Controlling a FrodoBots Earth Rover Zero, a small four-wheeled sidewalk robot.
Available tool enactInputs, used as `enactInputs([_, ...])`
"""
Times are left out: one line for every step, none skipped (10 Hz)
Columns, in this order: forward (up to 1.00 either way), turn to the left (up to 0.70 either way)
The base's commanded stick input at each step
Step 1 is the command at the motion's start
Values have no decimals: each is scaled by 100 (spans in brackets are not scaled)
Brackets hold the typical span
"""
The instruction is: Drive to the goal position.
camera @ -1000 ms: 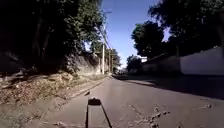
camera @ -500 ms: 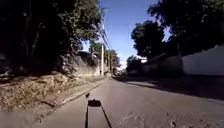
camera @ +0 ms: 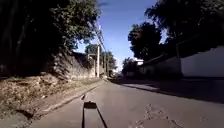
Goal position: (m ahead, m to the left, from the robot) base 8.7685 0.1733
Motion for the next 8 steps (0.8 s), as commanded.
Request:
enactInputs([100,0])
enactInputs([100,0])
enactInputs([100,0])
enactInputs([100,0])
enactInputs([100,0])
enactInputs([100,0])
enactInputs([100,0])
enactInputs([100,0])
